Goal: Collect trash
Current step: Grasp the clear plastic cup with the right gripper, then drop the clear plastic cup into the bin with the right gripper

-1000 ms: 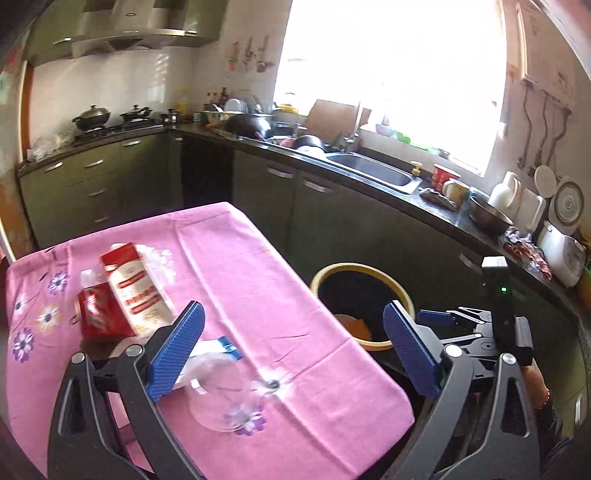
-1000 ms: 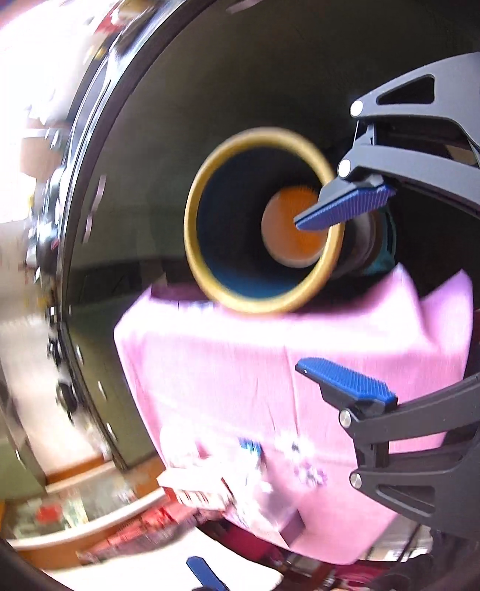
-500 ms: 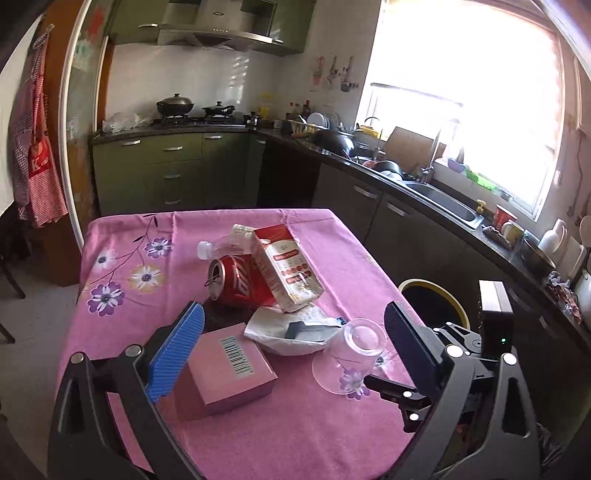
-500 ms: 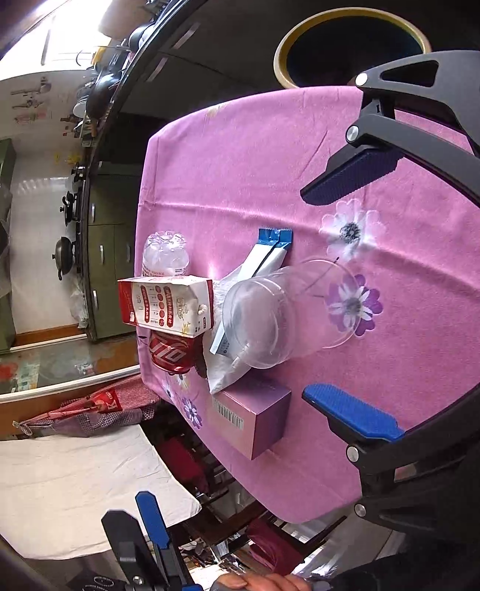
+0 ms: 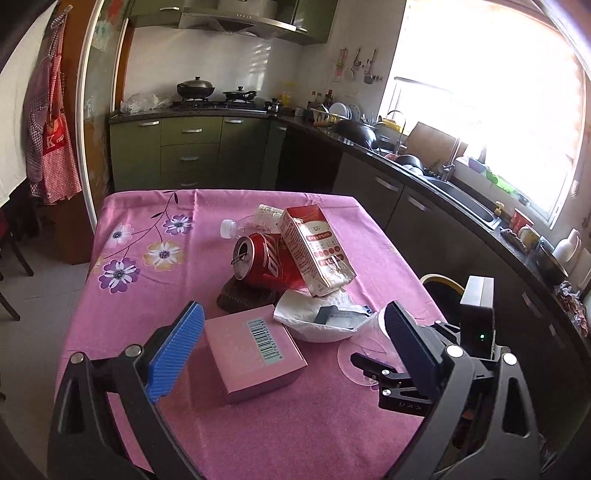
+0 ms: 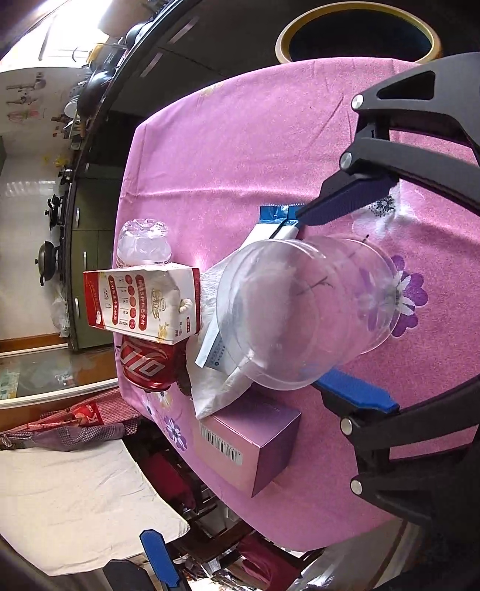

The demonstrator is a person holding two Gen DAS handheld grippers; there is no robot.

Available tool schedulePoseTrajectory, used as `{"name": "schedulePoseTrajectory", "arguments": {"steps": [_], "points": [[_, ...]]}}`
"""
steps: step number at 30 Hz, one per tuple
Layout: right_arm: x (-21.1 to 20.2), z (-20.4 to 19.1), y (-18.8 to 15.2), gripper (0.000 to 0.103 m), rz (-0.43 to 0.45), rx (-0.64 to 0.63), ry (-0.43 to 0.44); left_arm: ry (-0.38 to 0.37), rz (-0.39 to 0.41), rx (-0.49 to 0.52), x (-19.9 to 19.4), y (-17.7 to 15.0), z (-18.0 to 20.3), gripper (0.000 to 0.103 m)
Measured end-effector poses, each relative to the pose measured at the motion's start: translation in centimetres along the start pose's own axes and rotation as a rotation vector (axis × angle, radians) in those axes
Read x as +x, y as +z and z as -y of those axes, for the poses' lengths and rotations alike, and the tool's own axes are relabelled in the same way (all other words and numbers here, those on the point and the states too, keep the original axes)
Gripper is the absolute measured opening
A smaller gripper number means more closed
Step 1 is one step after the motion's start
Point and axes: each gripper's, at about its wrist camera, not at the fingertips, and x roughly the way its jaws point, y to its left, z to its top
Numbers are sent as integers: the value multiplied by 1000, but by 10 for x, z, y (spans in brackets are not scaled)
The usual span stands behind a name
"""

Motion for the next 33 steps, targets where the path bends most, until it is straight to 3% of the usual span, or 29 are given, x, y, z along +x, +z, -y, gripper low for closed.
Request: {"name": "schedulePoseTrajectory", "arguments": {"steps": [7, 13, 16, 19, 25, 30, 33], "points": [[-5, 3, -3, 60, 6, 23, 18, 11, -3, -7, 1, -2, -4, 93], [-47, 20, -8, 60, 63, 53, 10, 15, -9, -7, 3, -2, -4, 93], [-79, 54, -7, 60, 128, 114, -63, 17, -15, -3, 4, -3, -3, 93], [-102, 113, -10, 60, 152, 232, -200, 17, -20, -5, 7, -4, -4, 93], [-85, 234, -37, 62, -7, 442, -414, 16, -41, 1, 16, -6, 0, 93], [-61, 284, -52, 71, -73, 501, -479, 27, -55, 12, 21, -6, 6, 93], [-66, 289, -57, 74, -46, 520, -478, 40, -66, 19, 25, -7, 8, 93]]}}
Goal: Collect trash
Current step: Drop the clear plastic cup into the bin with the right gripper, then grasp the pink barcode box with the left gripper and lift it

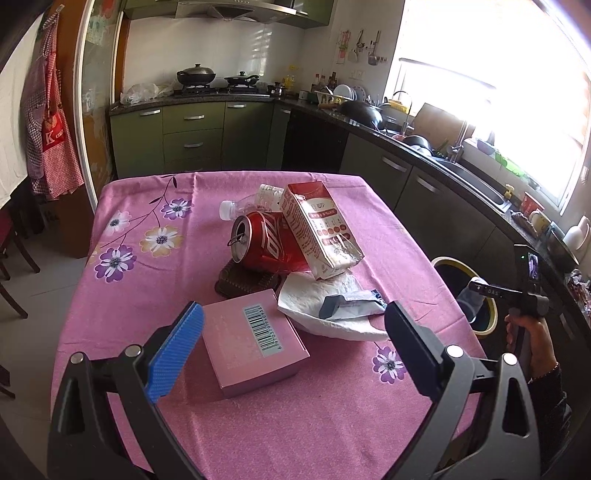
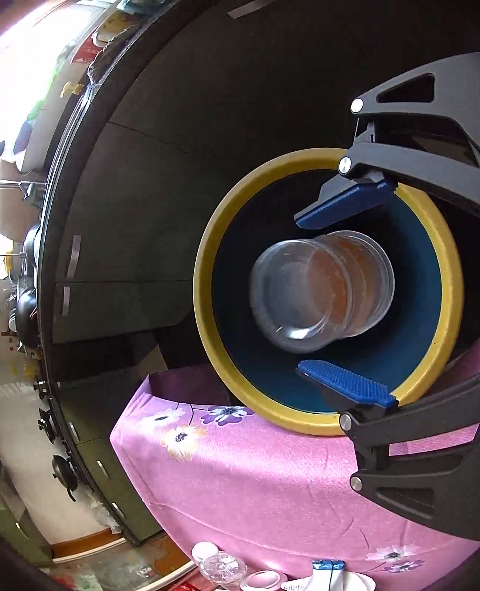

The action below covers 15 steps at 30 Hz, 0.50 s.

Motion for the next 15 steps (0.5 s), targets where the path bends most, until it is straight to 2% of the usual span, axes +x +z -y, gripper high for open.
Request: {"name": "schedulePoseTrajectory", "arguments": {"steps": [8, 15], "points": [[-31, -9, -20, 78, 58, -10, 53, 69, -31, -36, 16, -10, -2, 96], [-44, -25, -30, 79, 74, -19, 108, 137, -56, -94, 35, -27, -7, 96]]}}
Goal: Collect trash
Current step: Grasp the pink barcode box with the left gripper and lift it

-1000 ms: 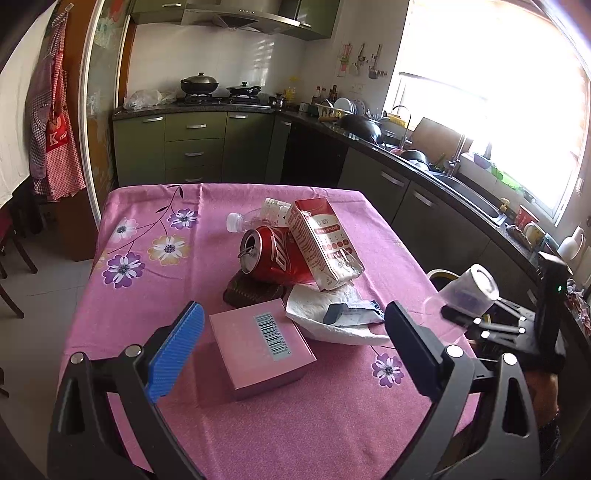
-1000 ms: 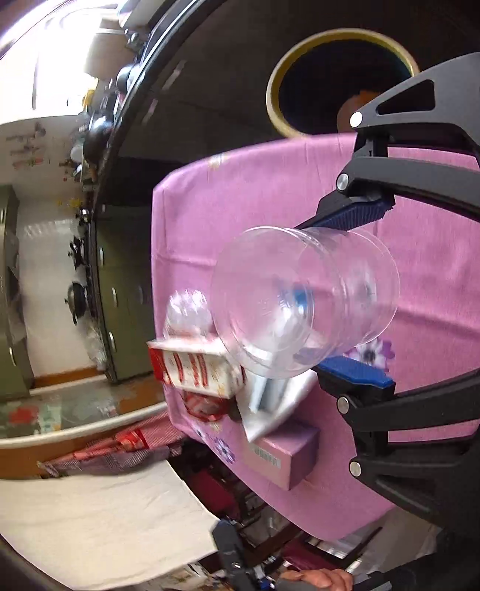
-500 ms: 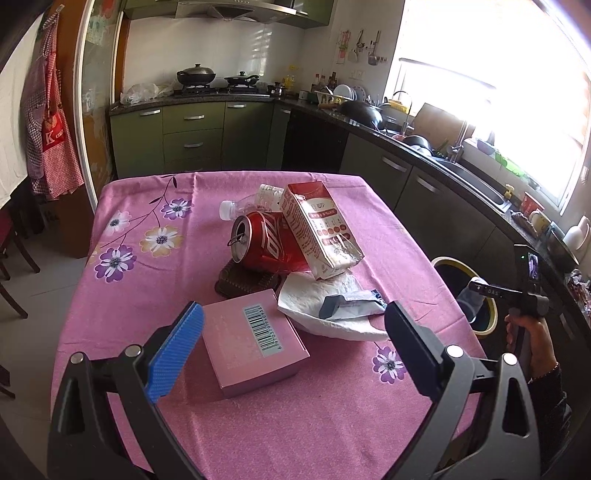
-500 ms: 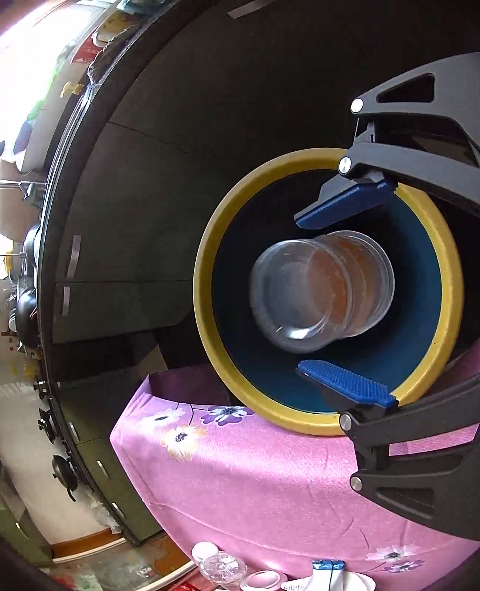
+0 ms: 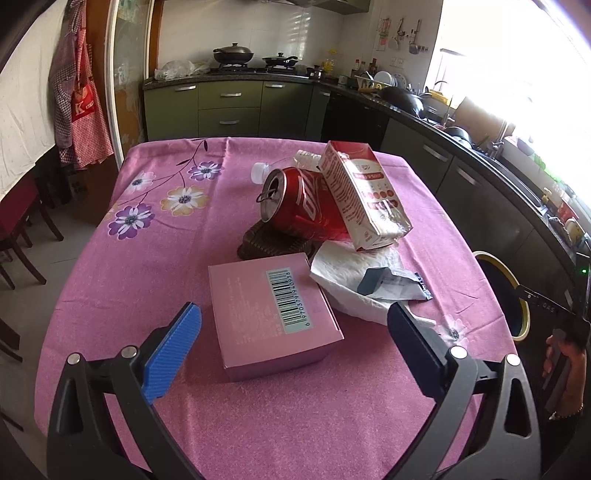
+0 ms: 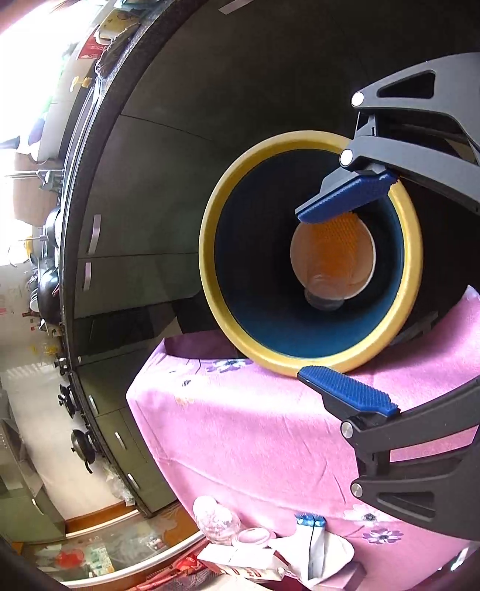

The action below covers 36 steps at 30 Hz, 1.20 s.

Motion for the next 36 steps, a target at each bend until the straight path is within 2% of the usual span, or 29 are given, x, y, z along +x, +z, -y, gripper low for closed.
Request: {"name": "schedulePoseTrajectory", "arguments": {"steps": [9, 15, 18, 22, 36], "points": [[-14, -21, 0, 79, 24, -15, 51, 106, -33, 20, 32, -16, 6, 96], [-16, -29, -3, 80, 23, -30, 71, 136, -29, -25, 45, -21, 0, 96], [-16, -32, -5, 80, 18, -30, 77, 156, -12, -29, 47, -19, -2, 89], [-14, -32, -6, 80, 13, -29, 82, 152, -22, -37, 50, -19, -5, 79], [-14, -37, -6, 80, 3, -47, 101, 150, -11, -28, 43, -20, -11, 74]]}}
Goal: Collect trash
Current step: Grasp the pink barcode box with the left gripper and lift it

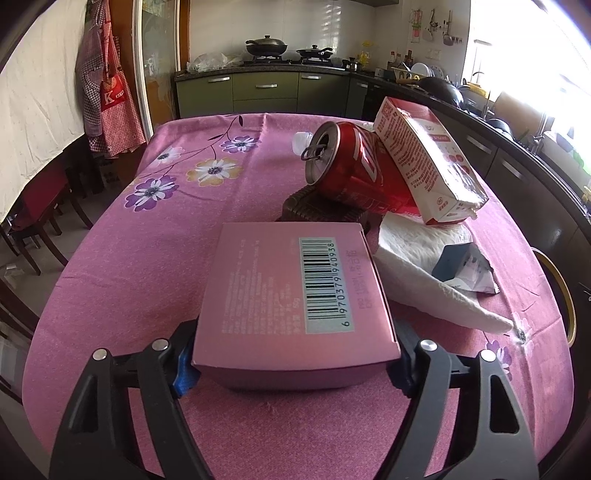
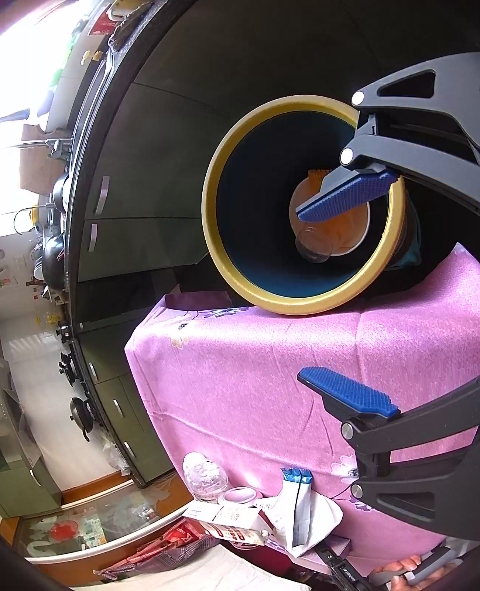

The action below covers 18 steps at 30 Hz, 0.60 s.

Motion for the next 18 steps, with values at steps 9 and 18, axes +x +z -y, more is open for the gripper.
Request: {"name": "schedulePoseTrajectory", "arguments": {"steps": [9, 18], "points": [[0, -6, -1, 80, -7, -14, 15, -3, 44, 6, -25, 3, -15, 73], [-8, -9, -2, 80, 7, -21, 26, -65, 79, 51, -60, 7, -10, 73]]}}
